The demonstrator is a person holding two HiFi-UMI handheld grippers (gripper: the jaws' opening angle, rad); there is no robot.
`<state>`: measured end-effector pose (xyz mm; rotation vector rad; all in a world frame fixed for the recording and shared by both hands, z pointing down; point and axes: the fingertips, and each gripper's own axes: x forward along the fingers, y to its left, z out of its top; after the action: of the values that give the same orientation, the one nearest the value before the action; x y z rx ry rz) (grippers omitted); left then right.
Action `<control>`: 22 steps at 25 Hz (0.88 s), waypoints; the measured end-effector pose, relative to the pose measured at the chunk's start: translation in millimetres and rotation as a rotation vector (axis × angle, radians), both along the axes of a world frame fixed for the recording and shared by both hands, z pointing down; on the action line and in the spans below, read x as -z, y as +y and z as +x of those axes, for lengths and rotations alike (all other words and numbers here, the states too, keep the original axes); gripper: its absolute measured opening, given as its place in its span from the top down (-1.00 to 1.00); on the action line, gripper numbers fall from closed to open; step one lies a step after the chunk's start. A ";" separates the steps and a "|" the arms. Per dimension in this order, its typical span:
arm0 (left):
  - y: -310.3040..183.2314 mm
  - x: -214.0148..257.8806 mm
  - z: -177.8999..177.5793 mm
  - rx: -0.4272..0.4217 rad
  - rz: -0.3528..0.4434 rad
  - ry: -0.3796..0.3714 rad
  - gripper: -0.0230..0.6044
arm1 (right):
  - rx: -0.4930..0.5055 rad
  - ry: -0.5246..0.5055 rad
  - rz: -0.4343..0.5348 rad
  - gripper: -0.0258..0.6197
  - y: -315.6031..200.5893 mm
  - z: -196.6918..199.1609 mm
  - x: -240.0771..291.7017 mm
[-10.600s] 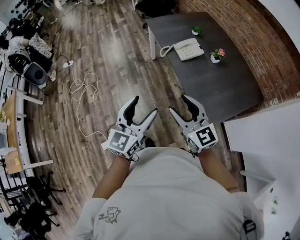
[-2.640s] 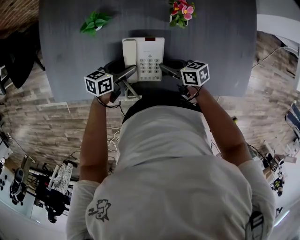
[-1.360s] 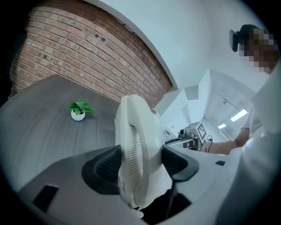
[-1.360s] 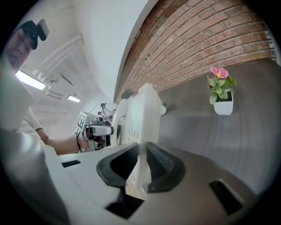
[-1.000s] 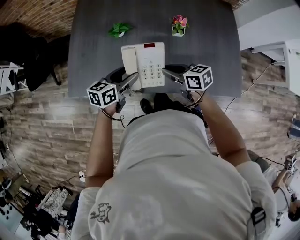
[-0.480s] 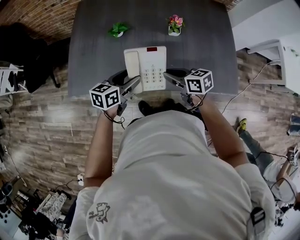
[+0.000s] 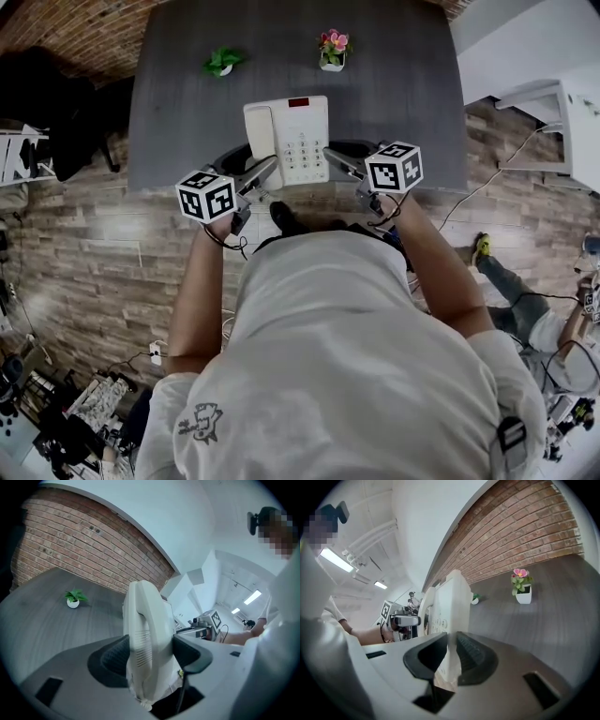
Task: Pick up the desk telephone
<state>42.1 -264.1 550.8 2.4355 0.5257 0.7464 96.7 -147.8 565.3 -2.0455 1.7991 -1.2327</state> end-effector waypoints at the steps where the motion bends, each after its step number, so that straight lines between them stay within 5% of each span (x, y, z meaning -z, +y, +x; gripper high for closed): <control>1: 5.6 -0.8 1.8 -0.003 0.001 -0.004 -0.04 | 0.001 -0.002 0.000 0.72 5.8 1.4 -0.7; 10: 112.9 -9.0 4.4 -0.001 0.015 -0.036 -0.04 | 0.001 -0.028 0.009 0.72 112.6 4.4 -11.9; 22: 193.0 -11.5 -22.0 0.028 0.034 -0.053 -0.04 | 0.016 -0.038 0.041 0.72 190.4 -16.8 -14.6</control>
<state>20.1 -71.1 562.3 2.4422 0.4614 0.8115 79.9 42.6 579.8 -1.9758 1.8123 -1.2206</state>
